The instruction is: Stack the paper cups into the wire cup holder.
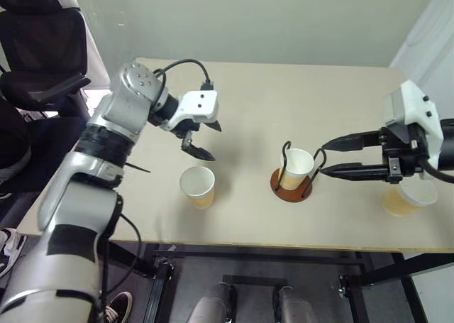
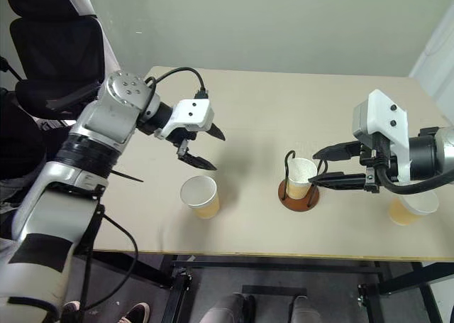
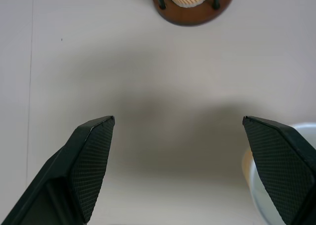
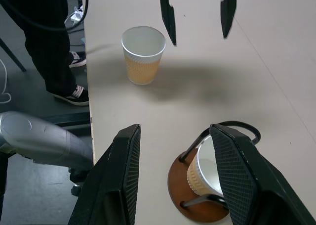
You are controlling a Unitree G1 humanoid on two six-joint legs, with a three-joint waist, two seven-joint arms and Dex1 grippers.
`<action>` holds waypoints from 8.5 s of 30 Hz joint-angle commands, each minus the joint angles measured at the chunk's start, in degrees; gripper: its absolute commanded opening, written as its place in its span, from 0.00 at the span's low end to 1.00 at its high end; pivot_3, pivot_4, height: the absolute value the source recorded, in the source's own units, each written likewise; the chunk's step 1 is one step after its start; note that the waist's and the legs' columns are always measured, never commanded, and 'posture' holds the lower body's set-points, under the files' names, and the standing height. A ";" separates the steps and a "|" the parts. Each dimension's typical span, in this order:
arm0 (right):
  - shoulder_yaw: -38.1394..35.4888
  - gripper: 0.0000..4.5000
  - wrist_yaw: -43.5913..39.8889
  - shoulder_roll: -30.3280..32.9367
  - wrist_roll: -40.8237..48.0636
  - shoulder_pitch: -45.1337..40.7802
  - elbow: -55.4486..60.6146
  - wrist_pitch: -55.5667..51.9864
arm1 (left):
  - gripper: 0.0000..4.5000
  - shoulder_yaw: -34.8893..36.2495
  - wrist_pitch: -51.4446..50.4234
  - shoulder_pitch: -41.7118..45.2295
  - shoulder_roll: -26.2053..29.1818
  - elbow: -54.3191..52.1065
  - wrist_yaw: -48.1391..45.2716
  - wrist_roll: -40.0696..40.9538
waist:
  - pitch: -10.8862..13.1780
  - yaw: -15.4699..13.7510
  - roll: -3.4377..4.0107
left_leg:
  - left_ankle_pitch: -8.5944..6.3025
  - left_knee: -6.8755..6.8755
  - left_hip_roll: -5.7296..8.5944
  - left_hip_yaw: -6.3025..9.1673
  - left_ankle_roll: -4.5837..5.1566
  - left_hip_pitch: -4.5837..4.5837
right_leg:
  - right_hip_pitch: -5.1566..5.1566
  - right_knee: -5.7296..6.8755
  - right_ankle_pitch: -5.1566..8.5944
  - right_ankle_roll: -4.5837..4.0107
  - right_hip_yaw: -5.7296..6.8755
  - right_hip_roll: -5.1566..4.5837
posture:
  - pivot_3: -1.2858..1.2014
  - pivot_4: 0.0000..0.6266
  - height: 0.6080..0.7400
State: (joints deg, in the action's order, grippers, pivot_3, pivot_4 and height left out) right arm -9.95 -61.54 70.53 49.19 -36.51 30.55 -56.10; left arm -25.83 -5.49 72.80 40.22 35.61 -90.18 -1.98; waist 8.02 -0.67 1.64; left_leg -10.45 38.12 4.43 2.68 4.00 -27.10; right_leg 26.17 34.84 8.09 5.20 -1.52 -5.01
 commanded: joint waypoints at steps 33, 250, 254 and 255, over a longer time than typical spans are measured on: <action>1.75 0.49 1.71 -1.89 -1.26 -0.73 0.13 1.90 | 1.00 -4.33 0.96 -6.58 -1.25 -2.79 -1.61 -2.04 | 0.00 -0.10 0.00 | 0.06 0.10 0.01 0.00 0.00 -0.05 | -0.02 0.04 -0.26 -0.38 0.01 -0.01 | 0.52 0.24 1.00; 0.87 0.90 -3.16 8.66 -39.70 27.99 -33.88 26.72 | 1.00 25.88 -8.44 12.85 -16.82 16.78 4.54 9.88 | 0.04 -0.64 0.07 | -0.79 1.94 0.02 -1.61 1.46 -0.19 | -0.47 -0.83 -1.17 1.78 -1.62 0.00 | 0.52 0.24 1.00; 4.90 0.90 -4.12 7.42 -41.01 24.22 -36.32 27.73 | 1.00 25.29 -8.55 12.11 -16.35 16.23 4.65 9.94 | 0.04 -0.49 0.07 | -0.81 1.88 0.01 -1.63 1.46 -0.06 | -0.57 -0.84 -1.17 1.77 -1.67 0.02 | 0.52 0.24 1.00; 5.55 0.90 -4.27 7.19 -41.33 23.53 -36.72 27.91 | 1.00 25.18 -8.59 12.02 -16.26 16.17 4.66 9.96 | 0.04 -0.47 0.07 | -0.81 1.85 0.01 -1.67 1.46 -0.02 | -0.57 -0.84 -1.17 1.76 -1.67 0.04 | 0.52 0.24 1.00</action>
State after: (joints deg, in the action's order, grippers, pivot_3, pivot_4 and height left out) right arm -4.87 -65.35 77.50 8.76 -11.76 -5.77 -29.07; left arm -0.89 -13.96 84.62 23.36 53.86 -85.85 7.18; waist 8.06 -1.14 1.71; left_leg -11.27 39.96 4.42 1.06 5.45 -27.11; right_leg 25.59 33.99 6.92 6.96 -3.21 -5.00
